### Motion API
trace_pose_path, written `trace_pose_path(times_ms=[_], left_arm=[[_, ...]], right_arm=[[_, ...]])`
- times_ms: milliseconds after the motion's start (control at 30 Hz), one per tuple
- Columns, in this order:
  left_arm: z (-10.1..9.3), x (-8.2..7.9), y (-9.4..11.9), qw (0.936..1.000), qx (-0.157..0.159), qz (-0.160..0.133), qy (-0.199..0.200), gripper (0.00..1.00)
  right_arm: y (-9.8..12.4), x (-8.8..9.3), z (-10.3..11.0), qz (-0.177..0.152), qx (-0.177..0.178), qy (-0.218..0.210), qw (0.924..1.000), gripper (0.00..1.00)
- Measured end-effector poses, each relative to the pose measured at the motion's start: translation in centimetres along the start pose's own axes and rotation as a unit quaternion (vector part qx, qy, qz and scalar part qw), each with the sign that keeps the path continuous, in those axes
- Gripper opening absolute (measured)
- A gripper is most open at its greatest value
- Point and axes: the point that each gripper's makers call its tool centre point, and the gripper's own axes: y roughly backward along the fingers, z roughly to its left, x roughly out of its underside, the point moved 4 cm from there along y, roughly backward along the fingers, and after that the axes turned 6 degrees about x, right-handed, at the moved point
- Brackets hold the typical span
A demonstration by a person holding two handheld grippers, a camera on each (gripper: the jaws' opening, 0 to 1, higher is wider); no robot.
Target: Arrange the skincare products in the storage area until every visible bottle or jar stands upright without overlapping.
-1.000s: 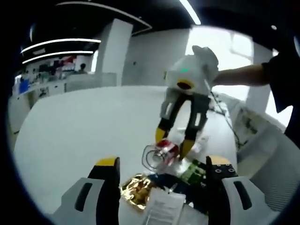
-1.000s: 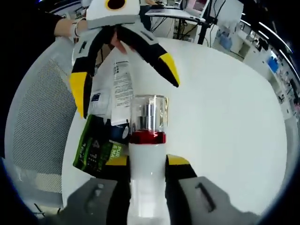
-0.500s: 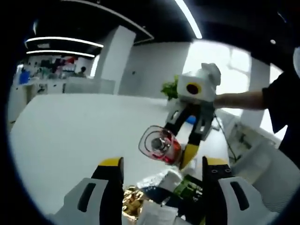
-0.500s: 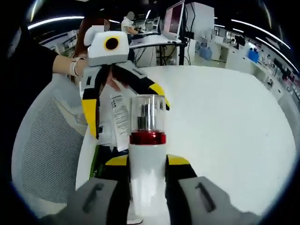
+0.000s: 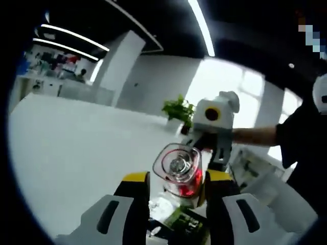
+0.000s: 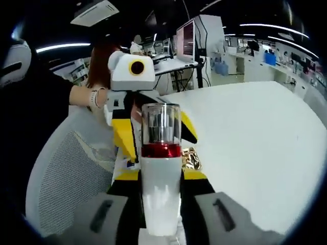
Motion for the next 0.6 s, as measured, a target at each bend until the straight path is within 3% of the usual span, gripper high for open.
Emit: trace_pose_path(times_ms=[133, 333, 600], left_arm=[[-0.9, -0.1, -0.5, 0.9998, 0.018, 0.011, -0.001, 0.31], [-2.0, -0.6, -1.0, 0.9990, 0.040, 0.015, -0.011, 0.31], [-3.6, -0.2, -1.5, 0.9965, 0.072, 0.041, 0.005, 0.30]], right_arm=[[0.4, 0.2, 0.6, -0.017, 0.002, -0.020, 0.9997, 0.26], [1.2, 0.3, 2.0, -0.058, -0.012, -0.091, 0.9941, 0.26], [1.4, 1.1, 3.9, -0.077, -0.022, -0.149, 0.9856, 0.26]])
